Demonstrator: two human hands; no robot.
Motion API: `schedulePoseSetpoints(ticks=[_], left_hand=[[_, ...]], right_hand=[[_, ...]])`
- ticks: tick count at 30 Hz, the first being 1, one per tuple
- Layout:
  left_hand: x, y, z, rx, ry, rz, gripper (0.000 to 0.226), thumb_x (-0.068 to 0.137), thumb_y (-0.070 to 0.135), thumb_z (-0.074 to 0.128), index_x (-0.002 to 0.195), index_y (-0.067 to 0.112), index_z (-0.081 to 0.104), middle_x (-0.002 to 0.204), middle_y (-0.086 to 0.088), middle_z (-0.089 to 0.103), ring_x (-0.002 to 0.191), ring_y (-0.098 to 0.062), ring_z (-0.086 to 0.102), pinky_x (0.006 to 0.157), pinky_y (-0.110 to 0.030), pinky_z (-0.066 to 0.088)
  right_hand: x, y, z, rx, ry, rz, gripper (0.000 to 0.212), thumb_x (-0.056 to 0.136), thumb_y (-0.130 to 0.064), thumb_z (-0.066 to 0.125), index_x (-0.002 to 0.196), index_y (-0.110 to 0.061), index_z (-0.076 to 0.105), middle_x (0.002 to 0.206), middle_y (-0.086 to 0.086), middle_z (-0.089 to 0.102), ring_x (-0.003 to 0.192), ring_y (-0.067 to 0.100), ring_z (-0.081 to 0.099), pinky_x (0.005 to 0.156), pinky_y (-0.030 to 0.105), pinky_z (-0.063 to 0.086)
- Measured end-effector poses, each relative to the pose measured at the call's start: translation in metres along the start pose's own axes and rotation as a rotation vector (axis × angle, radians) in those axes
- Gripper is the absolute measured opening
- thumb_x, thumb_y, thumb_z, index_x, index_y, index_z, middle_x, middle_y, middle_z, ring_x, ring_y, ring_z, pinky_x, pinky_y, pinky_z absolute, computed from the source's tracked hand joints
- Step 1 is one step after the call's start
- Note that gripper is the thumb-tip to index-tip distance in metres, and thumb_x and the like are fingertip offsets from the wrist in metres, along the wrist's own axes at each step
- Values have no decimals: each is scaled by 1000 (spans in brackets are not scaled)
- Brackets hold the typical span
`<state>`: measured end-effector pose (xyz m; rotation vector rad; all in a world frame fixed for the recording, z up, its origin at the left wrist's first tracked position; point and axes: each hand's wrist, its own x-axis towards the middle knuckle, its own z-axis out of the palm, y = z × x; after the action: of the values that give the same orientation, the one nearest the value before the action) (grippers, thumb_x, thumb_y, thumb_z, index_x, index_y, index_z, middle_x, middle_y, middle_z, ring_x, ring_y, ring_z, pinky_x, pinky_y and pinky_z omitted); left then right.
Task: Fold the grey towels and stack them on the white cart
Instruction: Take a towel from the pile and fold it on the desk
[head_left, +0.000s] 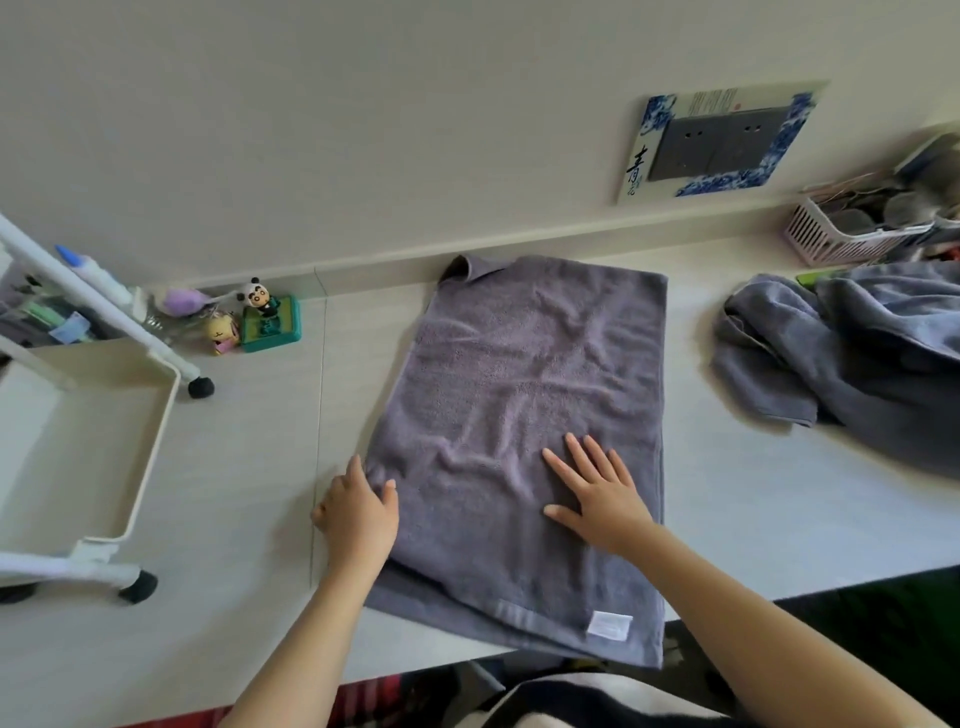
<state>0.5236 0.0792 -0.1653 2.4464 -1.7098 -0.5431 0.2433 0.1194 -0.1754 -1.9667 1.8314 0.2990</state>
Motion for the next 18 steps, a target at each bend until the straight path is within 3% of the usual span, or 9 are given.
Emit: schedulePoseSetpoints(ticks=[3, 5, 6, 9, 11, 13, 18], left_hand=[[0, -19, -8, -250, 3, 10, 32, 88, 30, 61, 113, 11, 56, 107, -12, 66, 102, -36, 59, 88, -40, 40], [-3, -31, -13, -462, -80, -6, 16, 88, 30, 63, 87, 15, 55, 85, -4, 65, 89, -32, 61, 70, -34, 42], [-4, -34, -15, -495, -99, -1, 19, 89, 29, 62, 79, 16, 52, 76, -2, 61, 83, -32, 60, 63, -32, 38], [-5, -49, -24, -452, -41, 51, 21, 92, 26, 56, 79, 11, 52, 67, -1, 56, 69, -27, 53, 58, -33, 35], [-4, -54, -25, -425, -33, 73, 25, 94, 26, 52, 75, 11, 48, 62, -1, 49, 61, -23, 46, 55, -28, 34], [-2, -62, -21, -302, -90, 91, 31, 96, 27, 50, 70, 12, 39, 58, -1, 43, 56, -22, 40, 52, -32, 29], [-6, -73, -4, -52, -73, 219, 18, 96, 32, 47, 93, 14, 46, 81, -9, 63, 77, -36, 61, 55, -33, 33]], right_hand=[[4, -7, -2, -22, 34, 74, 68, 93, -62, 24, 149, -35, -4, 158, 2, -11, 145, 23, -14, 116, 40, -10], [2, -19, 1, 18, 118, 112, 61, 98, -49, 31, 151, -30, 7, 159, 4, -3, 146, 23, -9, 116, 39, -9], [-1, -22, 5, 46, 149, 129, 60, 98, -49, 29, 151, -29, 9, 159, 5, -1, 146, 22, -7, 116, 37, -8], [-7, -32, 18, 79, 146, 153, 77, 83, -67, 2, 150, -30, -2, 159, 1, -7, 146, 20, -10, 115, 35, -10], [-8, -29, 19, 72, 149, 172, 90, 68, -68, -13, 149, -31, -6, 159, 0, -9, 145, 19, -12, 115, 35, -11], [-4, -28, 20, 62, 145, 195, 92, 65, -68, -14, 149, -31, -7, 159, 0, -9, 145, 18, -12, 115, 35, -10], [-2, -40, 23, 74, 192, 261, 74, 84, -60, 10, 151, -29, 2, 159, 4, -3, 146, 23, -7, 117, 40, -6]])
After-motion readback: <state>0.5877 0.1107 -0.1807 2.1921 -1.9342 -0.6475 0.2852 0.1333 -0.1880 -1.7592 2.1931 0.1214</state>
